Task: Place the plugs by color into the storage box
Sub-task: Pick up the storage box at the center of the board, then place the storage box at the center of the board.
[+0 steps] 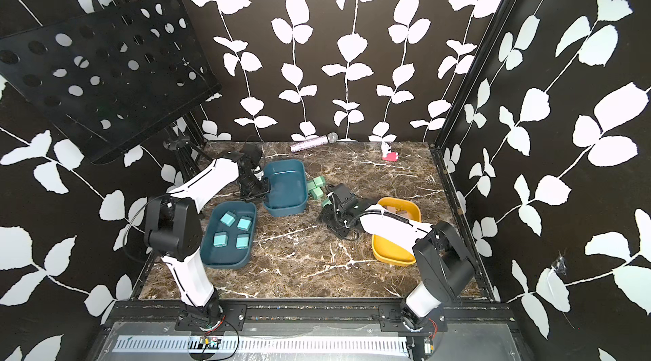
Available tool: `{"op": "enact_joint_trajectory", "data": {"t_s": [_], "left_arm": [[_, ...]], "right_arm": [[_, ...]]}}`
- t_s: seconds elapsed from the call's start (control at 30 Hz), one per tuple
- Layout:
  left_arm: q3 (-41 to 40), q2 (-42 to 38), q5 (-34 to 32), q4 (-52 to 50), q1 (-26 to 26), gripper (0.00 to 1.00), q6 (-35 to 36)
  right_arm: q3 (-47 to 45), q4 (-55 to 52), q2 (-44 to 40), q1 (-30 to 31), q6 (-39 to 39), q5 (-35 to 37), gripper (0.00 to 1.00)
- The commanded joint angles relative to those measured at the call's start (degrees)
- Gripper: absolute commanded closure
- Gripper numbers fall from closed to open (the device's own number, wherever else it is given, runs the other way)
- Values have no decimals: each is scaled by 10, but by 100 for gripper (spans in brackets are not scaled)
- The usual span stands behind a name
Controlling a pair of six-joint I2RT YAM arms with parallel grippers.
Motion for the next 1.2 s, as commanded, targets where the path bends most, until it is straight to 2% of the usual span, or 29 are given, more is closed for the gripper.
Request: {"op": "enact_joint_trajectory", "data": {"t_s": [0.0,0.27,0.43,0.7,0.93,1.07,1.17], "left_arm": [[-39,-67,3,-27,-17,89,8],[-157,-173,31,-19,-61,87,-19],[-236,-209,33,0,-70,87,-31],[-284,-194,49,26,-70,86,-33],[-312,-169,49,-3,-70,84,-8],[-325,-173,55,-18,-71,77,5],[-318,-192,47,-34,-70,71,13]], "right_arm": [[16,8,5,-3,4,14,30],[15,9,2,-25,-2,14,30],[17,-2,-4,-36,-8,21,30],[19,-19,-5,-39,-16,15,30],[27,-44,-5,-39,-29,22,30],[52,-66,9,-41,-44,36,30],[110,-109,50,-47,-93,46,30]]}}
